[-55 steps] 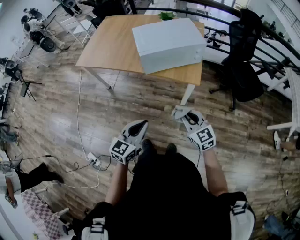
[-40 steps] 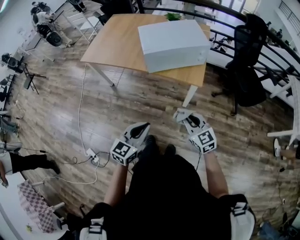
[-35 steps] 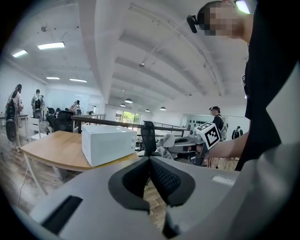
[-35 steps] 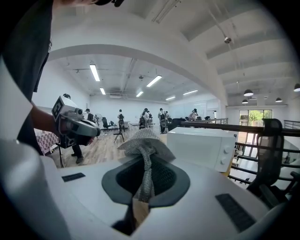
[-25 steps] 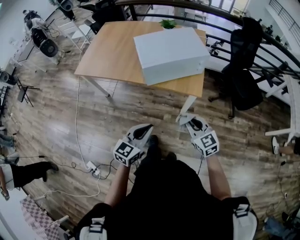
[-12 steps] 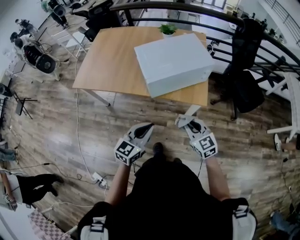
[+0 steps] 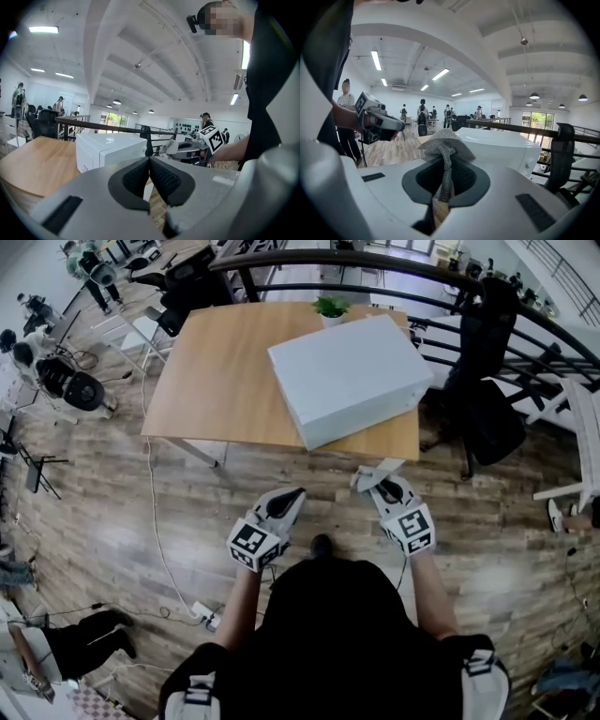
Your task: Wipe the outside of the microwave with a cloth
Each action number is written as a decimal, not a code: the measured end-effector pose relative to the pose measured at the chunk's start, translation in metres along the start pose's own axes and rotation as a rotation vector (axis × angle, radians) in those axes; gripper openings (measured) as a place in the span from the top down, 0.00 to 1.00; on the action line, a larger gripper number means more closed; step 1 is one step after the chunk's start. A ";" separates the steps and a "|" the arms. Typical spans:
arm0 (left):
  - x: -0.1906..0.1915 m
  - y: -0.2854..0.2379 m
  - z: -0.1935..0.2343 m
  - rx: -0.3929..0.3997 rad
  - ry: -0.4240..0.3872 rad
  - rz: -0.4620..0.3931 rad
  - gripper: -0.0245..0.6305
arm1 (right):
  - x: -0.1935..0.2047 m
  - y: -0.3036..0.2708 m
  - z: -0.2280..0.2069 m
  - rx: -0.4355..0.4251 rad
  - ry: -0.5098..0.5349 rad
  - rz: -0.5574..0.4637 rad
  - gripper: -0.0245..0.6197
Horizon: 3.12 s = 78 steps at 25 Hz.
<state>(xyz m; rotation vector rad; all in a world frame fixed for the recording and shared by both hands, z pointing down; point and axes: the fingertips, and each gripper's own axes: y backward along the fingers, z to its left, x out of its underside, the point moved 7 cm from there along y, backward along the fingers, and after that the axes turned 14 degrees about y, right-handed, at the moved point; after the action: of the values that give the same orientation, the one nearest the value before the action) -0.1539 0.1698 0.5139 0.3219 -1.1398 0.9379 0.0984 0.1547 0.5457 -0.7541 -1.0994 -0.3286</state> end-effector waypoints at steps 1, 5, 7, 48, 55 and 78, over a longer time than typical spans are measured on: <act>-0.002 0.000 0.005 0.006 -0.010 -0.010 0.96 | -0.001 -0.004 0.000 0.006 -0.006 -0.001 0.93; -0.003 0.004 0.021 0.024 -0.018 -0.018 0.96 | -0.006 -0.019 0.001 0.021 -0.002 -0.011 0.93; -0.003 0.007 0.027 0.023 -0.021 -0.018 0.96 | -0.011 -0.026 0.002 0.025 0.008 -0.013 0.93; -0.050 -0.041 0.083 -0.260 0.053 -0.080 0.96 | -0.072 -0.219 -0.064 -0.276 0.112 -0.106 0.93; -0.045 -0.046 0.089 -0.244 0.064 -0.079 0.96 | -0.067 -0.229 -0.057 -0.276 0.160 -0.048 0.93; -0.062 -0.031 0.149 -0.064 0.030 -0.025 0.96 | -0.066 -0.242 -0.047 -0.107 0.188 0.068 0.93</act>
<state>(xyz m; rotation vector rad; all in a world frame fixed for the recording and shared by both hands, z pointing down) -0.2304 0.0245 0.5294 0.2687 -1.1333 0.8803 -0.0406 -0.0579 0.5684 -0.8365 -0.8824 -0.3945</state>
